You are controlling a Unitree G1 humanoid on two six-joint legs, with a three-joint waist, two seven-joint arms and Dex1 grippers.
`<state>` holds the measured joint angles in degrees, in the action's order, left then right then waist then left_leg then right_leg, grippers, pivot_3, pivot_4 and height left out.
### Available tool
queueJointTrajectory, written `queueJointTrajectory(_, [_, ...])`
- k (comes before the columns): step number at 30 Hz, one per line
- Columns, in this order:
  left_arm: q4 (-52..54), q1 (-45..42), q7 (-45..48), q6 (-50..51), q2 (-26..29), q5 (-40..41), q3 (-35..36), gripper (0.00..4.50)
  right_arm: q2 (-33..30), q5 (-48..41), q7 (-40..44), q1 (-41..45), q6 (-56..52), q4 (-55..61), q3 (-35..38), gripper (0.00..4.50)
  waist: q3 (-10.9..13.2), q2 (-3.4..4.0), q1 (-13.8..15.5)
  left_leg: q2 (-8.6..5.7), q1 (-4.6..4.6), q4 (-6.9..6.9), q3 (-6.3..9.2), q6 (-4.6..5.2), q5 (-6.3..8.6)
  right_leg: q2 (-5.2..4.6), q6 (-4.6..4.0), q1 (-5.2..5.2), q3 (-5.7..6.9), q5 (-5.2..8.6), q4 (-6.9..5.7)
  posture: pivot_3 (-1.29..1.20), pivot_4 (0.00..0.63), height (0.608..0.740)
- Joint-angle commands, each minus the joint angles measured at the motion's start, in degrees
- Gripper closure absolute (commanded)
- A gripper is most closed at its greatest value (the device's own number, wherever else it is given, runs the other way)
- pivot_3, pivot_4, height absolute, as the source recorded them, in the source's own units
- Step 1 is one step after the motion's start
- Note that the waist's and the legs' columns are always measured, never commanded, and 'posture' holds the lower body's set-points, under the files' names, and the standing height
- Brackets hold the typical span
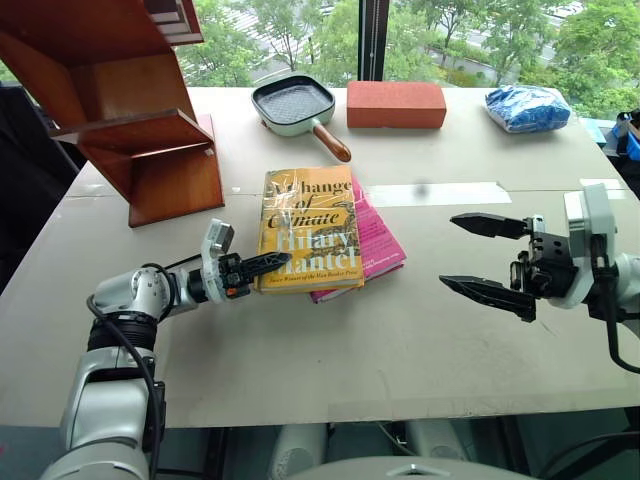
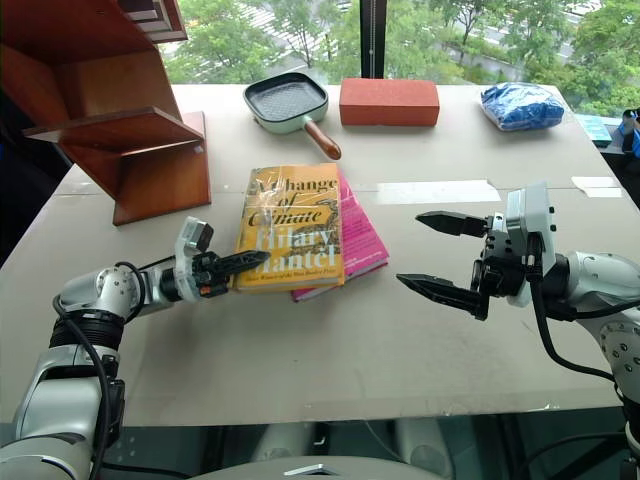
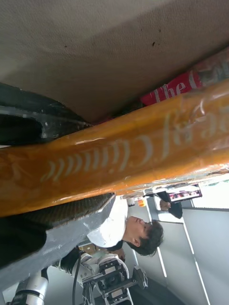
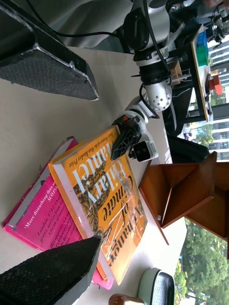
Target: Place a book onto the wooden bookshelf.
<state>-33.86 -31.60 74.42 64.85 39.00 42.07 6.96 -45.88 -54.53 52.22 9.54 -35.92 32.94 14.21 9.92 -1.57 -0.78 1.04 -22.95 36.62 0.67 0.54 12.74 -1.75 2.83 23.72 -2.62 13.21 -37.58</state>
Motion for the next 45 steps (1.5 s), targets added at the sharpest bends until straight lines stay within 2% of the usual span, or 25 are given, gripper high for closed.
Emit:
queueJointTrajectory(1, [7.1, -0.5, -2.2, -0.6, 1.3, 3.2, 6.3, 4.28, -0.3, -0.2, 0.5, 0.8, 1.0, 0.4, 1.0, 0.0, 0.0, -0.06, 0.0, 0.03, -0.02, 0.01, 0.01, 0.0, 0.0, 0.0, 0.0, 0.0, 0.0, 0.0, 0.0, 0.0, 0.15, 0.74])
queueJointTrajectory(6, [25.7, -0.6, -8.0, -9.1, 1.9, 2.6, 11.4, 4.29, 0.7, -0.2, 0.2, 3.4, 1.4, -0.9, 0.2, 0.0, 0.2, -0.19, 0.0, 0.11, -0.17, 0.1, 0.09, 0.0, 0.0, -0.06, -0.14, 0.07, 0.08, -0.09, 0.0, 0.0, 0.15, 0.74])
queueJointTrajectory(10, [34.4, -5.7, -16.2, -17.1, 2.2, -1.0, 12.4, 4.29, 1.1, 4.2, 1.4, 7.0, 4.1, -5.1, -1.4, 0.0, 0.2, -0.19, 0.1, 0.07, -0.2, 0.12, 0.09, -0.01, 0.0, -0.09, -0.14, 0.07, 0.1, -0.1, 0.03, 0.0, 0.15, 0.74])
queueJointTrajectory(15, [36.4, -13.2, -22.2, -44.4, 4.7, -18.7, 7.7, 4.29, 3.2, 5.3, 2.2, 13.7, 5.9, -10.3, -2.5, 0.0, 0.2, -0.21, 0.0, -0.12, -0.29, 0.21, 0.12, -0.01, 0.0, -0.01, -0.14, 0.09, 0.12, -0.12, 0.03, 0.0, 0.15, 0.74])
queueJointTrajectory(16, [35.8, -13.9, -22.4, -48.8, 6.0, -21.9, 6.5, 4.29, 3.9, 5.3, 2.2, 14.9, 6.1, -11.0, -2.7, 0.0, 0.2, -0.2, -0.1, -0.13, -0.29, 0.21, 0.11, -0.01, 0.0, 0.0, -0.14, 0.09, 0.11, -0.12, 0.04, 0.0, 0.15, 0.74])
queueJointTrajectory(20, [29.6, -14.4, -24.2, -72.5, 19.1, -42.7, -0.3, 4.29, 7.3, 4.5, 0.7, 19.4, 6.0, -12.3, -3.3, 0.0, 0.2, -0.12, -0.6, -0.08, -0.32, 0.14, -0.02, -0.01, 0.0, 0.07, -0.15, 0.2, -0.01, -0.13, 0.06, 0.0, 0.15, 0.74])
queueJointTrajectory(23, [23.7, -15.6, -29.2, -81.2, 27.2, -52.3, -1.3, 4.29, 9.1, 4.2, -0.6, 21.3, 5.6, -12.6, -3.3, 0.0, 0.3, -0.09, -0.4, -0.07, -0.37, 0.06, -0.02, -0.01, 0.0, 0.05, -0.15, 0.29, 0.03, -0.12, 0.07, 0.0, 0.15, 0.74])
queueJointTrajectory(25, [20.4, -15.1, -32.1, -84.5, 32.3, -57.2, -1.0, 4.29, 9.9, 4.2, -1.4, 22.1, 5.3, -12.5, -3.6, 0.0, 0.3, -0.09, -0.3, -0.02, -0.68, 0.17, 0.01, 0.0, 0.0, 0.07, -0.14, 0.56, 0.07, -0.13, 0.02, 0.0, 0.15, 0.74])
queueJointTrajectory(28, [15.9, -12.8, -32.7, -87.1, 38.6, -59.9, 0.0, 4.29, 10.7, 4.3, -1.9, 22.6, 5.0, -12.3, -3.9, 0.0, 0.3, -0.18, -0.5, 0.0, -0.99, 0.34, -0.04, 0.0, -0.01, 0.06, -0.13, 0.86, 0.07, -0.14, -0.12, 0.0, 0.15, 0.74])
queueJointTrajectory(33, [10.3, -7.1, -32.7, -87.6, 43.7, -59.8, 1.5, 4.29, 12.4, 3.8, -3.8, 24.3, 5.0, -12.1, -3.9, 0.0, 0.3, -0.17, 0.0, 0.12, -0.99, 0.37, -0.07, 0.0, 0.0, -0.04, -0.12, 0.86, 0.13, -0.13, -0.19, 0.0, 0.15, 0.74])
queueJointTrajectory(39, [5.3, -2.9, -34.4, -88.7, 45.2, -60.1, 1.3, 4.29, 13.2, 2.6, -4.9, 24.8, 4.0, -11.7, -3.8, 0.0, 0.3, -0.21, -0.1, 0.19, -0.99, 0.51, -0.08, 0.0, 0.0, 0.02, -0.13, 0.86, 0.15, -0.13, -0.31, 0.0, 0.15, 0.74])
queueJointTrajectory(45, [2.3, -5.9, -36.0, -89.3, 43.4, -61.5, -2.1, 4.29, 13.0, 4.8, -7.7, 24.8, 3.7, -12.2, -4.2, 0.0, 0.3, -0.21, -0.1, 0.18, -0.98, 0.51, -0.12, 0.0, 0.0, 0.03, -0.13, 0.87, 0.13, -0.13, -0.34, 0.0, 0.15, 0.74])
